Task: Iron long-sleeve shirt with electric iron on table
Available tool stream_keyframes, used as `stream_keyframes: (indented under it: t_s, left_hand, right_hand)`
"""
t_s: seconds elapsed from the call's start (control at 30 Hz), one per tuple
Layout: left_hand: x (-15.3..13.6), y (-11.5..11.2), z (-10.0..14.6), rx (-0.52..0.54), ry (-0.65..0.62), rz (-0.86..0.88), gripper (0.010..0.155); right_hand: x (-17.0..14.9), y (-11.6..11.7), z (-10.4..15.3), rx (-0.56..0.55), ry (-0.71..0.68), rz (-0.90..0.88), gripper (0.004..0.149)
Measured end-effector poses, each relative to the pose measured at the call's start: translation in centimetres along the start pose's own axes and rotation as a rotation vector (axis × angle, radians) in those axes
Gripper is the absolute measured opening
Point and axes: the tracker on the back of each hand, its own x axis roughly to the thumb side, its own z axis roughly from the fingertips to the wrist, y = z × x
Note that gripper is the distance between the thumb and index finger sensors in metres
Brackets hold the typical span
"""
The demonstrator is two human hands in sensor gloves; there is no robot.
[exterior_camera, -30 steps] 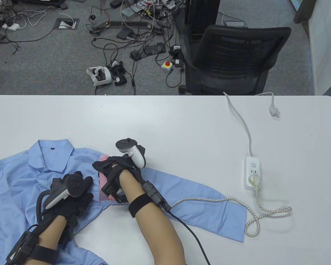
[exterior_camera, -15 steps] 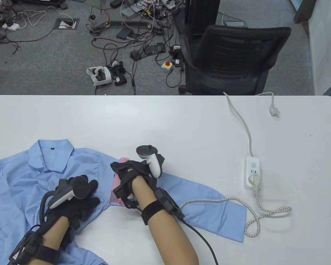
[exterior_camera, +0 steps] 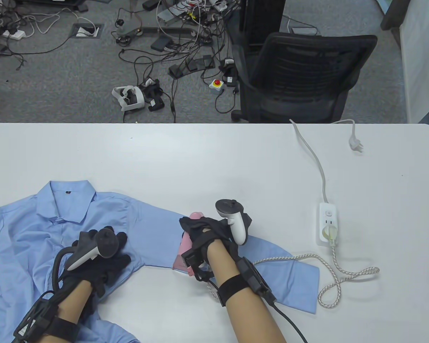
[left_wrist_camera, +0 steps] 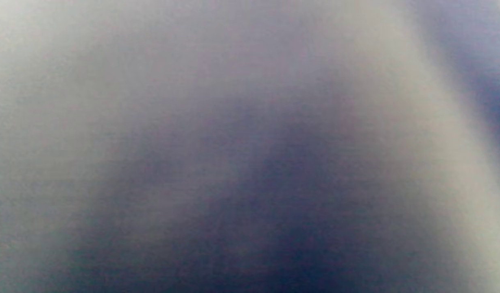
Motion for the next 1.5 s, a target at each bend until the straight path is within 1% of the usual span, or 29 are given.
stream_keyframes:
  t_s: [0.27,0.73,0.87,0.97,1.03,1.17,1.5]
  left_hand:
    - [0.1,0.0,0.0,0.001,0.011,-0.008,0.069]
    - [0.3,0.0,0.0,0.001,0.026,-0.017,0.069]
    - [0.3,0.0,0.0,-0.001,0.028,-0.017,0.069]
    - [0.3,0.0,0.0,0.000,0.029,-0.018,0.069]
    - [0.4,0.0,0.0,-0.001,0.030,-0.018,0.069]
    - [0.4,0.0,0.0,0.000,0.032,-0.018,0.069]
    - [0.4,0.0,0.0,-0.001,0.035,-0.019,0.069]
  right_hand:
    - [-2.8,-4.2,2.1,-0.067,0.025,-0.041,0.061]
    - [-7.8,-9.8,5.9,-0.163,0.050,-0.092,0.060]
    - [-9.1,-11.8,7.3,-0.202,0.087,-0.093,0.059]
    - [-9.8,-12.7,8.1,-0.228,0.102,-0.089,0.059]
    - [-10.0,-12.9,8.4,-0.235,0.102,-0.092,0.059]
    - [-10.3,-13.3,9.1,-0.288,0.123,-0.060,0.060]
    - [-12.8,-16.1,11.5,-0.343,0.152,-0.094,0.059]
